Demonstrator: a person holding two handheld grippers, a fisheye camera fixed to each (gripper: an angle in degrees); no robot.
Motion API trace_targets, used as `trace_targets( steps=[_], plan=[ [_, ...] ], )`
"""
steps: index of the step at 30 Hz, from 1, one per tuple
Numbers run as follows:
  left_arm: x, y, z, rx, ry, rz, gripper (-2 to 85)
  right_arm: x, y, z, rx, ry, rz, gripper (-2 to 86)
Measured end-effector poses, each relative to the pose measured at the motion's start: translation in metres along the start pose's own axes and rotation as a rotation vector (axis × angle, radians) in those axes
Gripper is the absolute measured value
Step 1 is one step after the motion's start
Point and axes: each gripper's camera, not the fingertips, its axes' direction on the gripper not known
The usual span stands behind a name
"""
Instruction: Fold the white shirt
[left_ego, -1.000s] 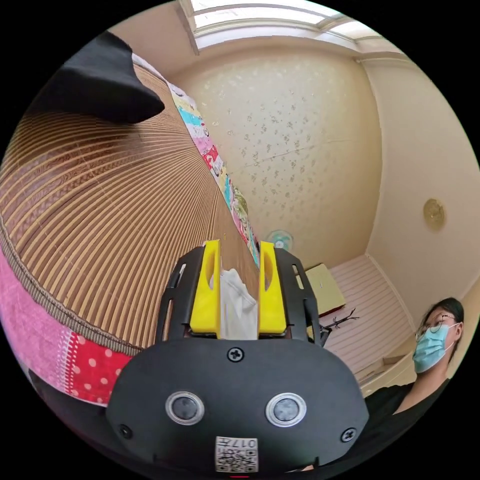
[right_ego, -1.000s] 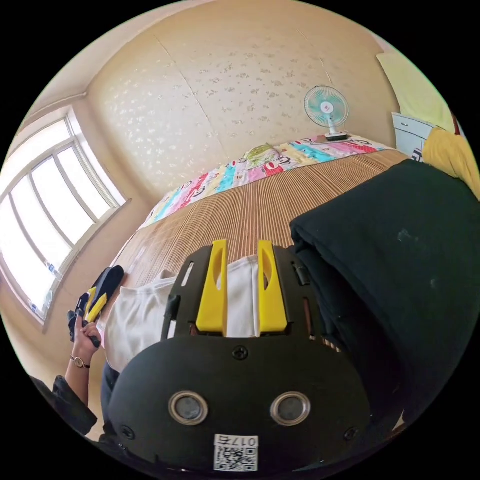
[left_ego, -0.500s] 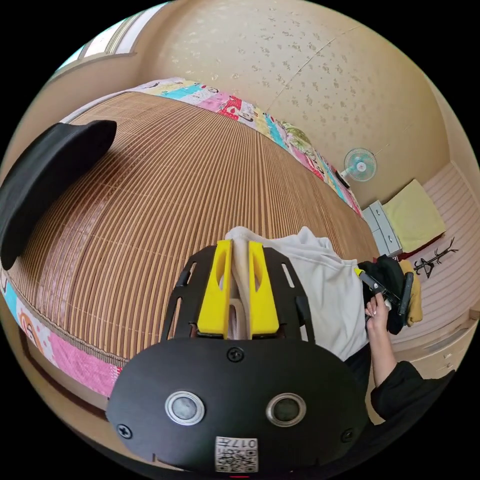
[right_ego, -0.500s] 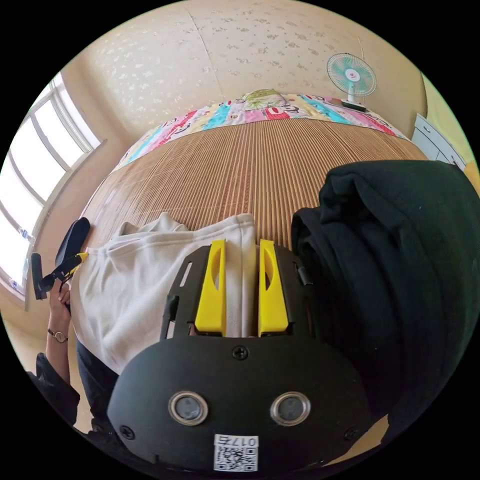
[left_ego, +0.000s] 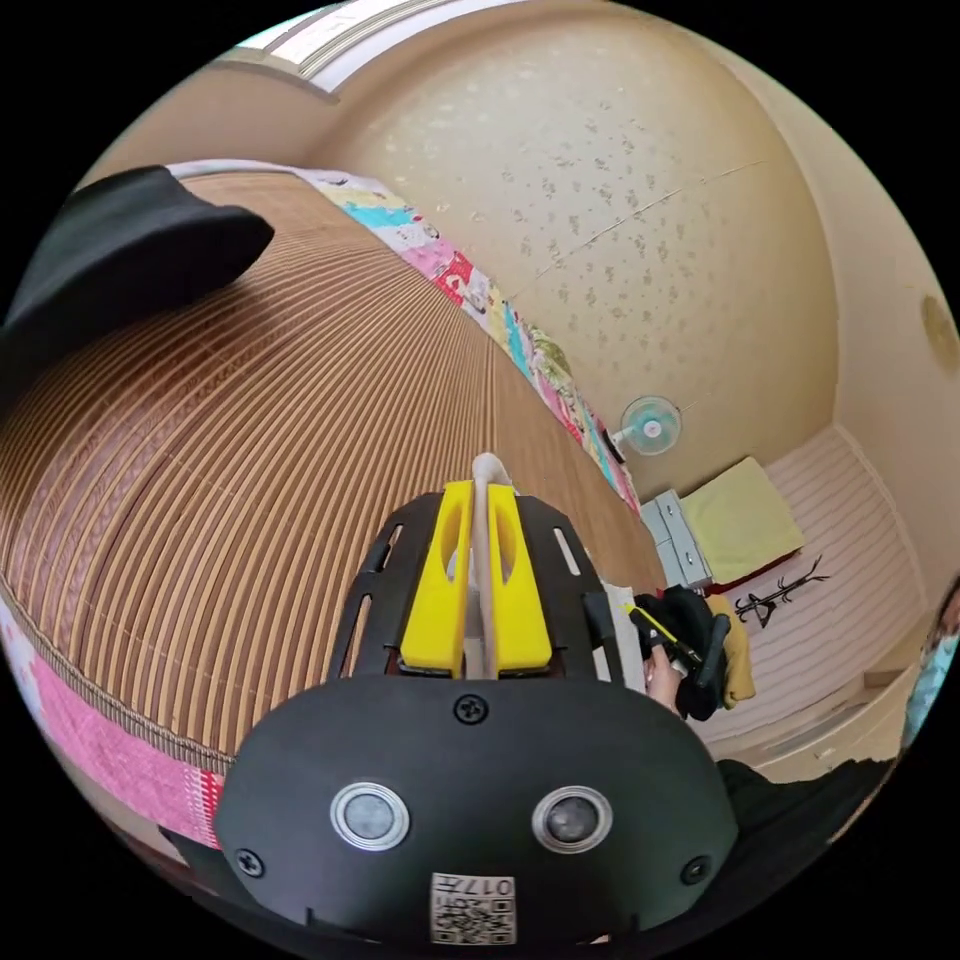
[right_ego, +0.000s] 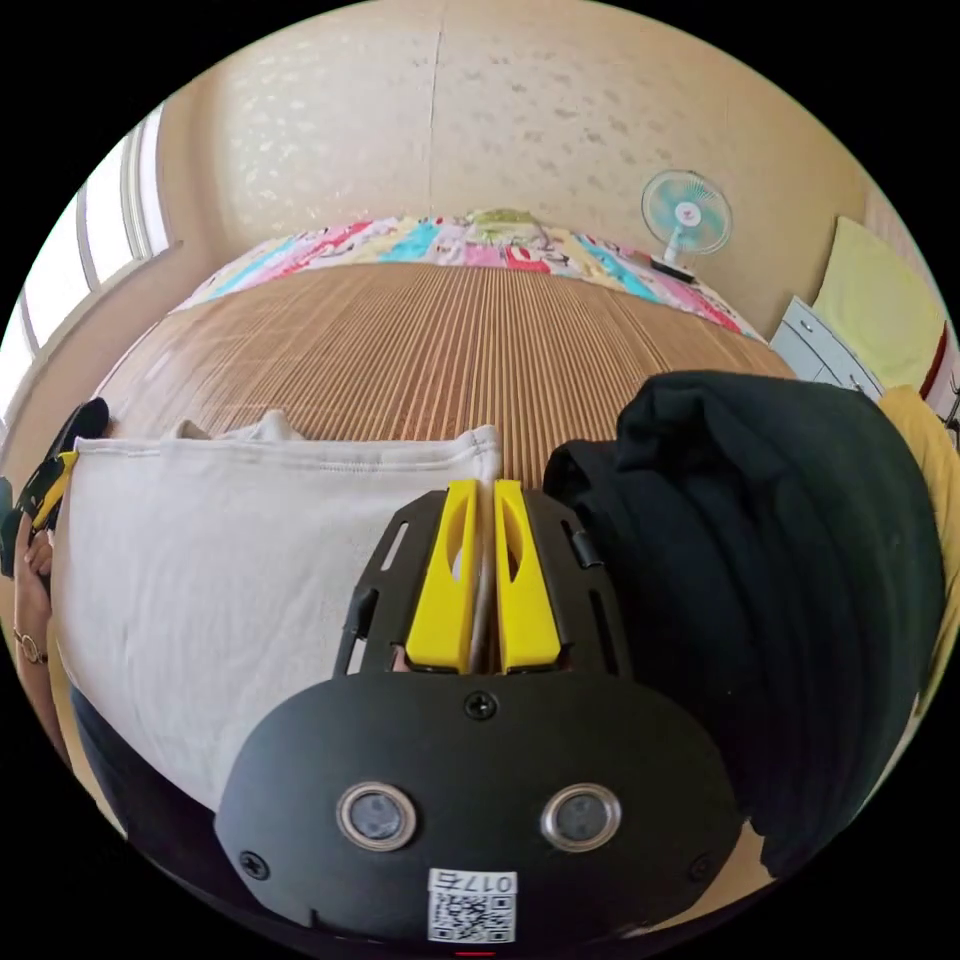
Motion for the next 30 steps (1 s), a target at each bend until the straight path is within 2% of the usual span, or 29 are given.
trace_targets(
  steps=[2, 7, 12, 15, 19, 21, 23, 26, 30],
  plan=[
    [-0.002, -0.003, 0.016, -0.034, -0.088, 0.006, 2.9, -0.004, -0.002, 0.008, -0.022, 0.022, -0.018, 3.6],
    [-0.006, -0.011, 0.02, -0.036, -0.098, 0.034, 5.6, -0.004, 0.004, 0.009, -0.022, 0.057, -0.032, 4.8],
    [-0.023, 0.002, -0.036, 0.127, -0.036, 0.054, 14.2, 0.029, 0.011, -0.019, 0.017, -0.088, 0.031, 7.0],
    [-0.032, 0.02, -0.066, 0.067, -0.004, 0.096, 16.2, 0.056, 0.033, -0.055, 0.11, -0.133, 0.136, 7.4],
    [-0.04, 0.094, -0.107, 0.055, -0.07, 0.06, 21.8, 0.056, 0.072, -0.094, 0.216, -0.349, 0.171, 4.0],
    [-0.043, 0.124, -0.11, 0.0, -0.107, 0.034, 22.3, 0.044, 0.082, -0.098, 0.208, -0.441, 0.134, 2.3],
    [-0.051, 0.148, -0.105, -0.087, -0.046, 0.005, 22.0, 0.026, 0.089, -0.097, 0.169, -0.505, 0.087, 1.5],
    [-0.07, 0.15, -0.095, -0.181, -0.039, -0.053, 20.1, 0.008, 0.094, -0.095, 0.13, -0.511, 0.02, 0.9],
    [-0.104, 0.138, -0.092, -0.259, -0.002, -0.133, 17.5, 0.017, 0.099, -0.105, 0.116, -0.624, 0.084, 0.6]
  ],
)
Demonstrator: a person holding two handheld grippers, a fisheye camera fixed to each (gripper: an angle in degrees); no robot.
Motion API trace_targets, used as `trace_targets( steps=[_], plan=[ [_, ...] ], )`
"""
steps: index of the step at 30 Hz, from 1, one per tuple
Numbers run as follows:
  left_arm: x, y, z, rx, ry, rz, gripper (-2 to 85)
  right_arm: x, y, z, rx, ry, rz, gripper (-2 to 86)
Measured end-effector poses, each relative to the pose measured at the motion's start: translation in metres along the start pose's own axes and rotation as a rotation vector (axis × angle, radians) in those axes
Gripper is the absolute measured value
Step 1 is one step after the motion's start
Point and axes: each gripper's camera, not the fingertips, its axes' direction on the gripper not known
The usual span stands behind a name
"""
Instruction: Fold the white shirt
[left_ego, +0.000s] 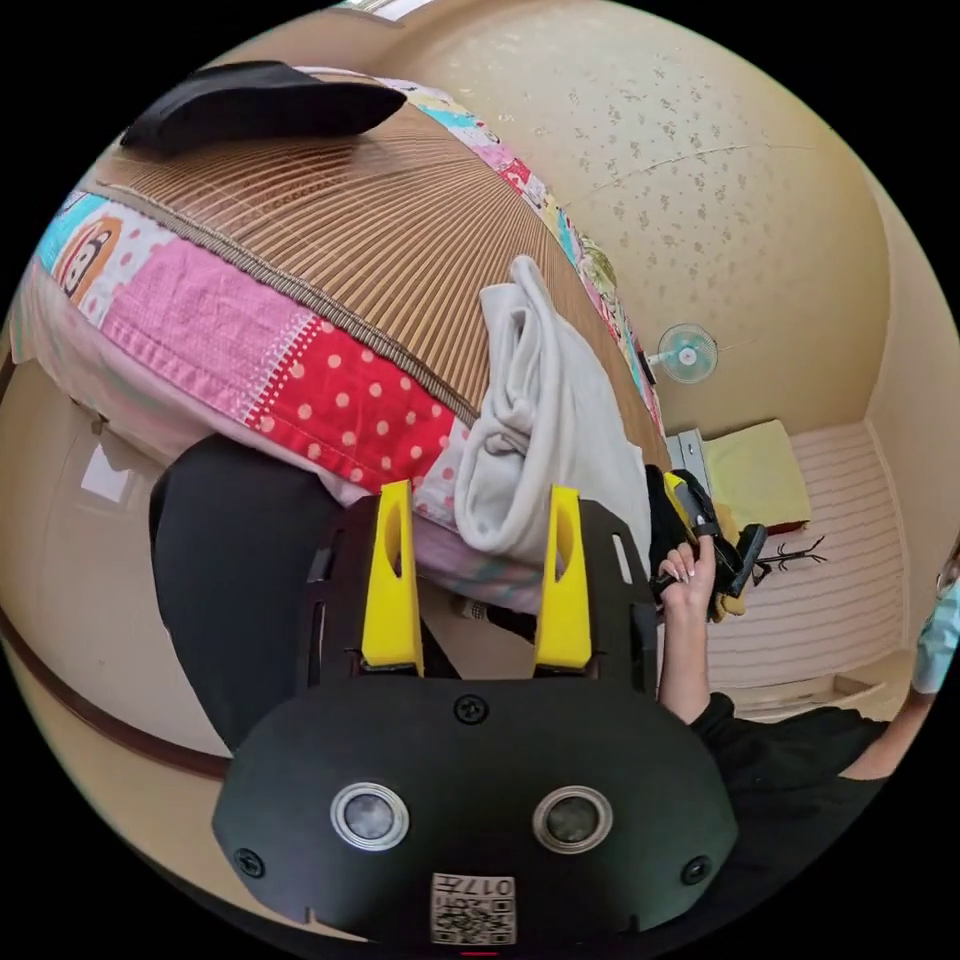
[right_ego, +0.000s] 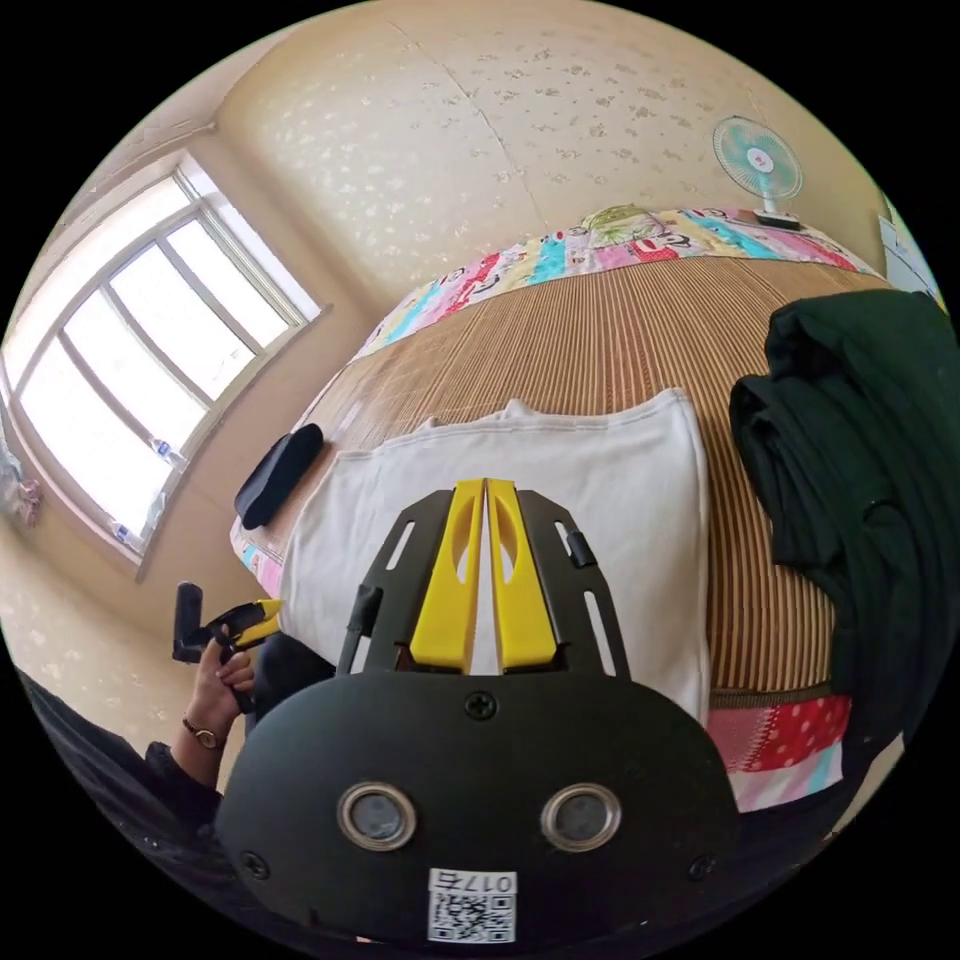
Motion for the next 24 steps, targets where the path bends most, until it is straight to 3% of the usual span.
trace_targets(
  steps=[9, 15, 19, 24],
  plan=[
    [-0.054, -0.005, 0.011, -0.106, 0.198, -0.051, 9.9, 0.008, -0.003, -0.018, -0.092, -0.05, -0.08, 0.5],
    [-0.058, 0.006, -0.016, -0.049, 0.235, 0.022, 5.3, 0.021, 0.007, -0.023, -0.144, 0.262, -0.115, 0.5],
    [-0.032, 0.014, -0.041, 0.029, 0.245, 0.16, 5.1, 0.046, 0.009, -0.03, -0.192, 0.359, -0.078, 0.5],
    [0.015, 0.018, -0.042, 0.1, 0.306, 0.389, 5.1, 0.081, 0.007, -0.031, -0.231, 0.258, -0.004, 0.4]
  ],
)
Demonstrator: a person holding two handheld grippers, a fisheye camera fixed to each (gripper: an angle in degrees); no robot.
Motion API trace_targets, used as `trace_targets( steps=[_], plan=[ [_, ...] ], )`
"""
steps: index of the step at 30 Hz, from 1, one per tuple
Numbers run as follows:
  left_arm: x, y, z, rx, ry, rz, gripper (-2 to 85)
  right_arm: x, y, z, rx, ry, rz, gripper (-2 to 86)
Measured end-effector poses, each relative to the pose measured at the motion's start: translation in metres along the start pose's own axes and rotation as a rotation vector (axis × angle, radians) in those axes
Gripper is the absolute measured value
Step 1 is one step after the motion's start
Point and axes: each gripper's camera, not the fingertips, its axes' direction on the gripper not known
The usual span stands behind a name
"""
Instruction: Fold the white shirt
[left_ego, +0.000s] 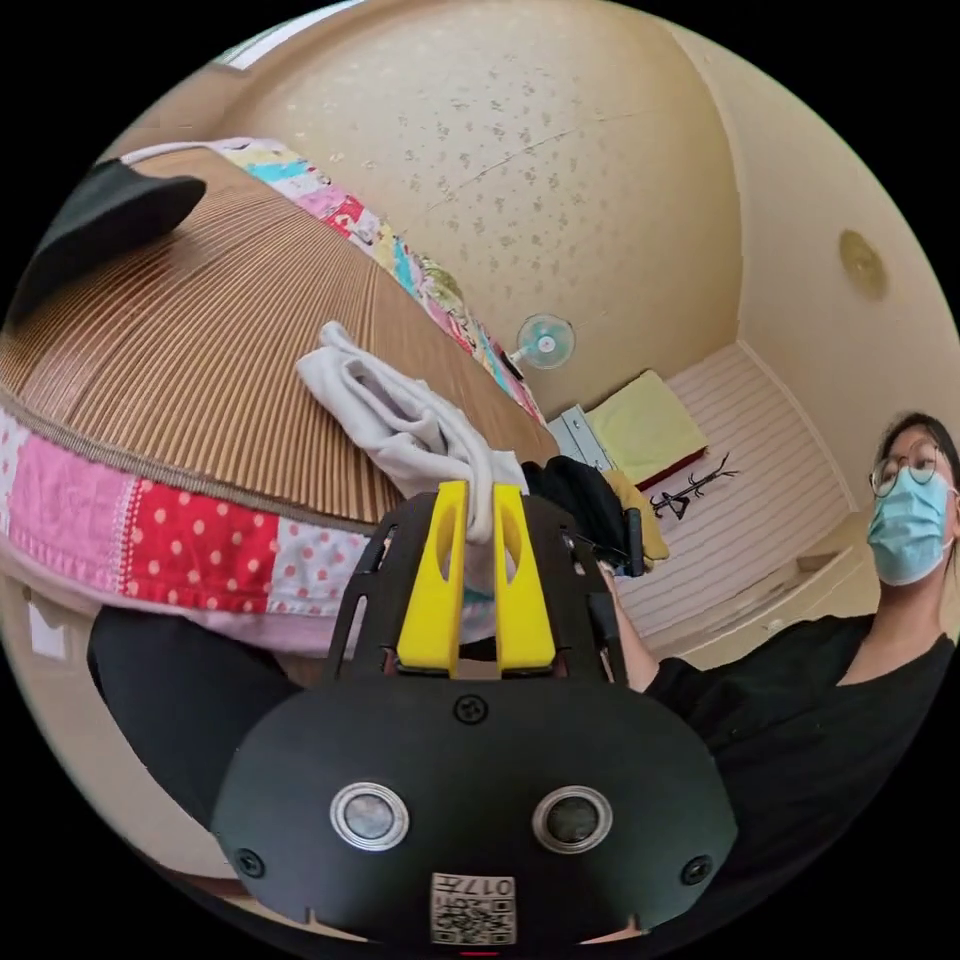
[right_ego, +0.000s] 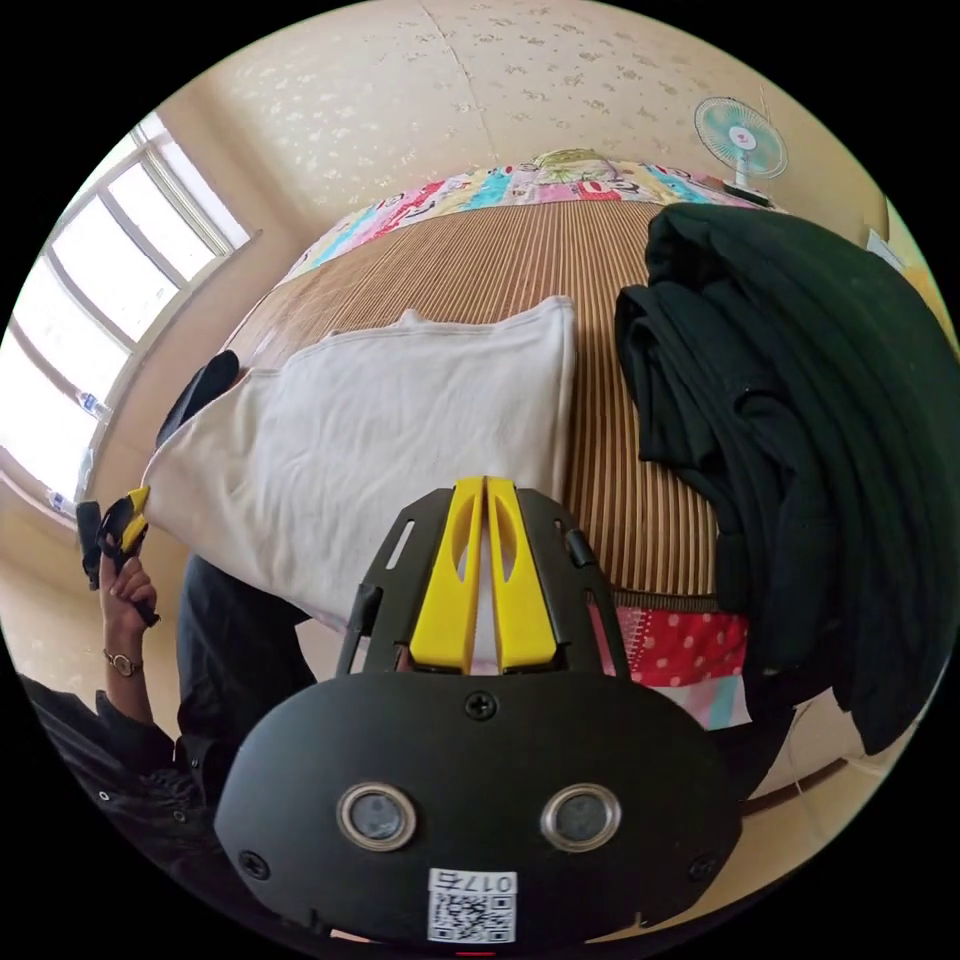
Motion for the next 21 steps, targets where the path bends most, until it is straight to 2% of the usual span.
trace_targets(
  steps=[2, 7, 13, 17, 21],
  plan=[
    [0.021, -0.012, 0.023, -0.015, 0.078, 0.095, 5.0, 0.007, -0.006, 0.002, -0.014, -0.019, 0.01, 0.4],
    [0.087, -0.035, 0.098, -0.129, 0.134, 0.336, 5.0, 0.017, -0.012, -0.006, -0.008, -0.046, 0.002, 0.5],
    [0.165, -0.016, 0.225, -0.293, 0.273, 0.525, 5.0, 0.053, -0.008, -0.052, -0.022, -0.227, 0.089, 0.6],
    [0.177, 0.03, 0.326, -0.418, 0.327, 0.482, 5.2, 0.085, 0.012, -0.093, -0.008, -0.204, 0.15, 0.8],
    [0.146, 0.072, 0.404, -0.564, 0.221, 0.308, 7.7, 0.111, 0.032, -0.114, -0.012, -0.132, 0.208, 1.2]
  ],
)
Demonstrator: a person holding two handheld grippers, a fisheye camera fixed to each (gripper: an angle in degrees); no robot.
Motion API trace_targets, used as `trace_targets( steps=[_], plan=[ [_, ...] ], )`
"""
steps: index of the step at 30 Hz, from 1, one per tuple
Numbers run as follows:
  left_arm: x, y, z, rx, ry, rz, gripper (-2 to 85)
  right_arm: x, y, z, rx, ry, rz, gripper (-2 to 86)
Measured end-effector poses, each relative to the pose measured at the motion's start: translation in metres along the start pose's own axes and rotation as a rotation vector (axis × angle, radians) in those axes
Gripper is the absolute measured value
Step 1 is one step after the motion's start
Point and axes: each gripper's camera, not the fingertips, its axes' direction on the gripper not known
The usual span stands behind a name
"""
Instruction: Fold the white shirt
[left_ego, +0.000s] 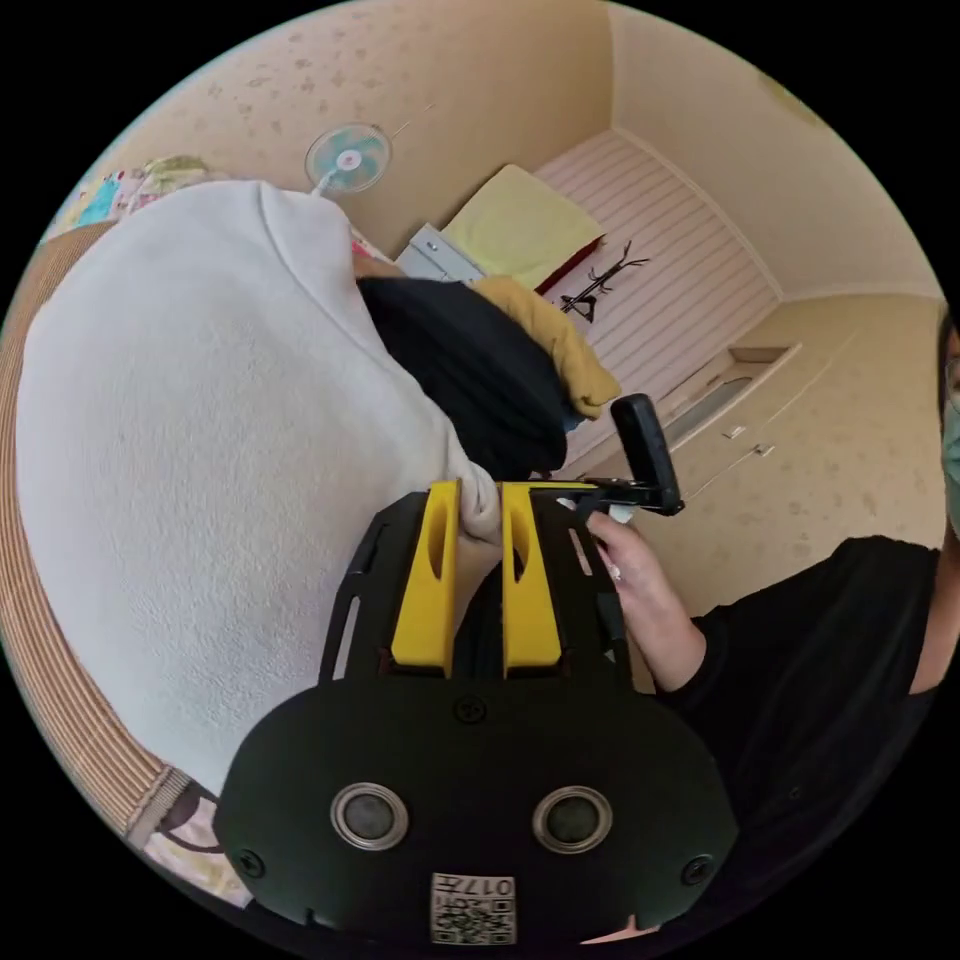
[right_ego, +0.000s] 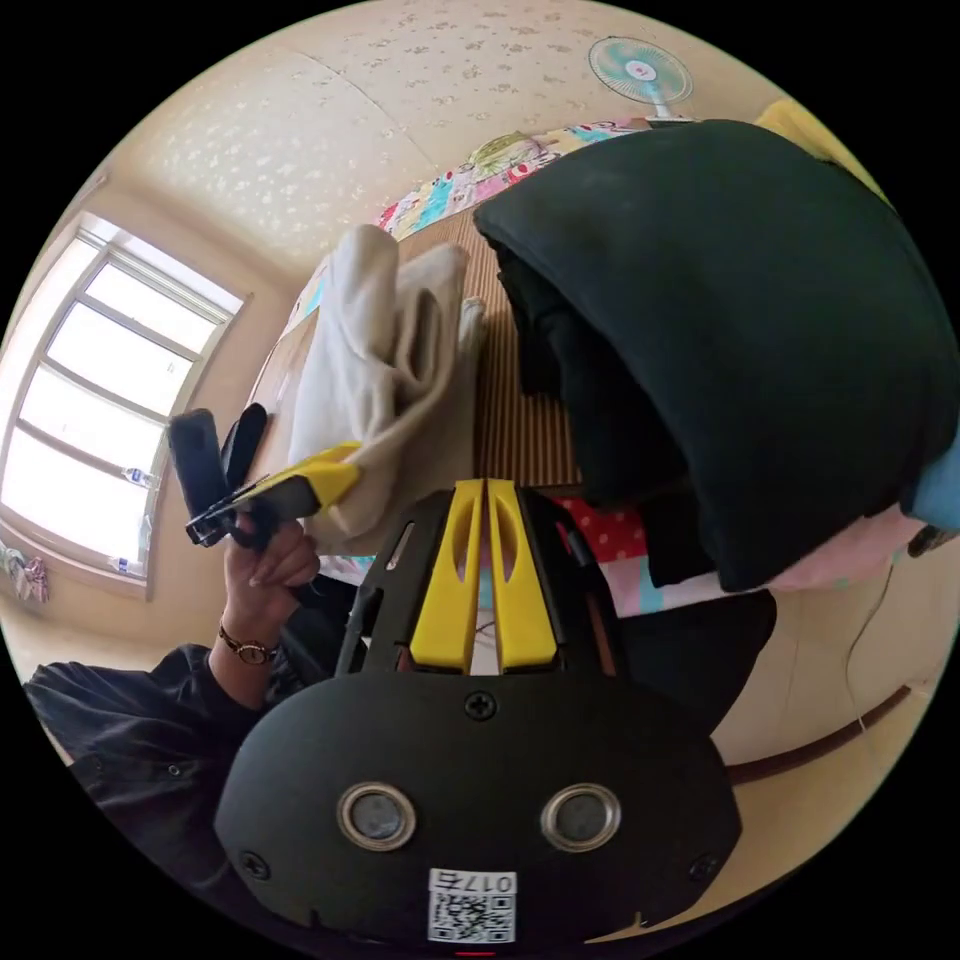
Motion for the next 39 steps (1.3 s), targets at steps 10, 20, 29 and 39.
trace_targets(
  steps=[10, 20, 29, 39],
  plan=[
    [0.056, 0.053, -0.032, 0.05, -0.135, 0.099, 10.9, 0.01, 0.004, -0.003, 0.026, -0.269, -0.029, 8.2],
    [0.007, 0.077, -0.051, -0.131, -0.435, -0.16, 7.7, -0.041, 0.008, 0.027, -0.127, -0.116, -0.173, 3.7],
    [0.042, 0.06, -0.051, -0.094, -0.483, -0.069, 8.0, -0.064, 0.018, 0.018, -0.173, -0.058, -0.202, 5.9],
    [-0.006, 0.026, -0.023, -0.13, -0.56, -0.125, 10.0, -0.136, 0.005, -0.011, -0.005, 0.045, -0.267, 4.6]
  ],
)
